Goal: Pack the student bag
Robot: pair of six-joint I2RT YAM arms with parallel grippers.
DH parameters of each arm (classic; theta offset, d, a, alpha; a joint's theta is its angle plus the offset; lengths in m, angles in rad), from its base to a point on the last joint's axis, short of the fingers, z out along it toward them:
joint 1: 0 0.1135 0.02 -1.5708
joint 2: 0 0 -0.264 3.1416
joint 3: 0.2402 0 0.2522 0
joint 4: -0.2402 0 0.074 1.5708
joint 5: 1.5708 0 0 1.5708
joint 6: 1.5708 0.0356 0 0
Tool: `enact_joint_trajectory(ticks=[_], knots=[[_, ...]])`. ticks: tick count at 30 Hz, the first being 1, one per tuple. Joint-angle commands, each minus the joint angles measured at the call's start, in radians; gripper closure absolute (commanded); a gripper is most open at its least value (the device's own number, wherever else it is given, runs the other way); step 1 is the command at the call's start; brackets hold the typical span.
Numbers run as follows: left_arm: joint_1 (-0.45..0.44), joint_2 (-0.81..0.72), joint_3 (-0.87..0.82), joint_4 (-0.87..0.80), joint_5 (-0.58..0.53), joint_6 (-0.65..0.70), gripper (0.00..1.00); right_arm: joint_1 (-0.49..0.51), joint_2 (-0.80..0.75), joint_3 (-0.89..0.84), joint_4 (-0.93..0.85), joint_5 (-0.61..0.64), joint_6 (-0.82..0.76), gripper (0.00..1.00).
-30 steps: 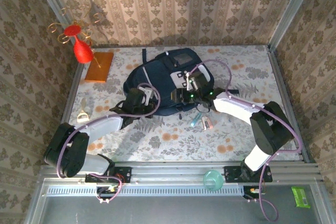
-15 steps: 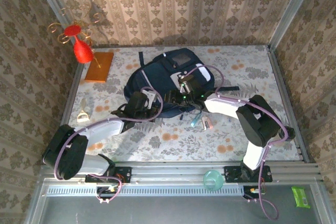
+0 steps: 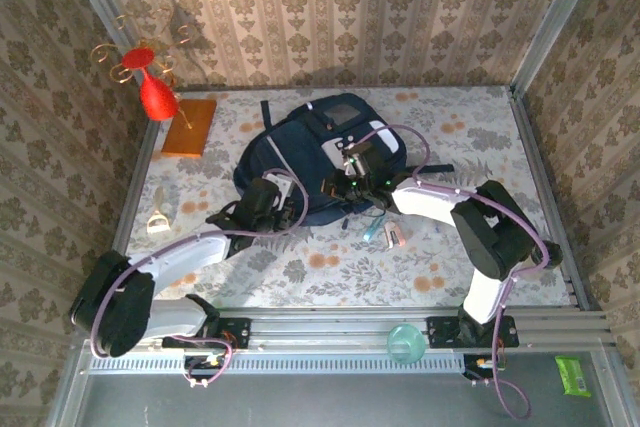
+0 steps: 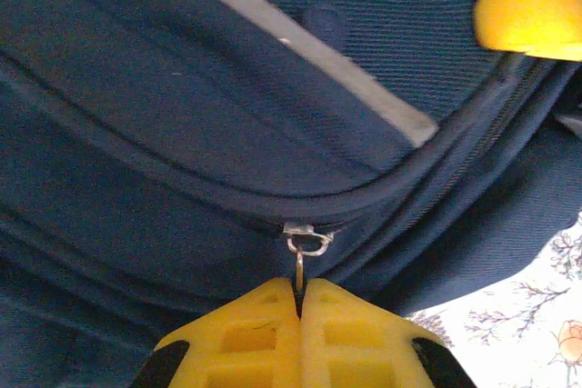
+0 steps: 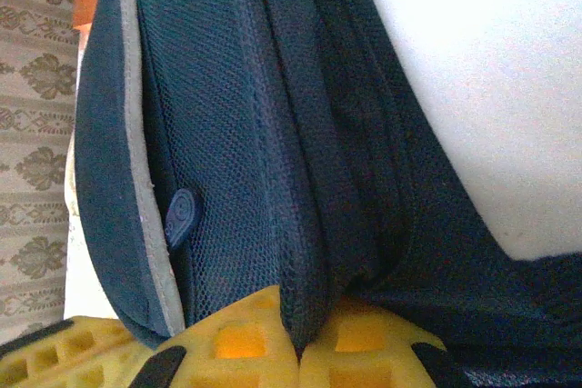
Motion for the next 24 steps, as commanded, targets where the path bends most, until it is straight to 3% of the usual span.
enact_joint_trajectory(ticks=[1, 5, 8, 12, 17, 20, 24], knots=[[0.045, -0.036, -0.029, -0.112, -0.079, 0.032, 1.0, -0.058, -0.06, -0.018, -0.036, 0.044, -0.072, 1.0], [0.088, -0.048, -0.034, -0.125, -0.085, 0.035, 1.0, -0.094, -0.061, 0.02, -0.121, 0.0, -0.154, 1.0], [0.091, -0.046, -0.024, -0.119, -0.018, 0.052, 1.0, -0.123, -0.042, 0.065, -0.202, -0.036, -0.219, 1.0], [0.042, -0.039, -0.019, -0.052, 0.114, 0.062, 1.0, -0.166, -0.003, 0.127, -0.274, -0.067, -0.267, 1.0], [-0.023, -0.006, 0.021, -0.015, 0.154, 0.034, 1.0, -0.215, 0.021, 0.18, -0.318, -0.062, -0.296, 0.97], [-0.055, 0.023, 0.042, 0.014, 0.177, 0.011, 1.0, -0.223, 0.042, 0.221, -0.348, -0.061, -0.305, 0.9], [-0.079, 0.065, 0.067, 0.039, 0.182, -0.025, 1.0, -0.221, 0.009, 0.179, -0.314, -0.049, -0.28, 0.65]])
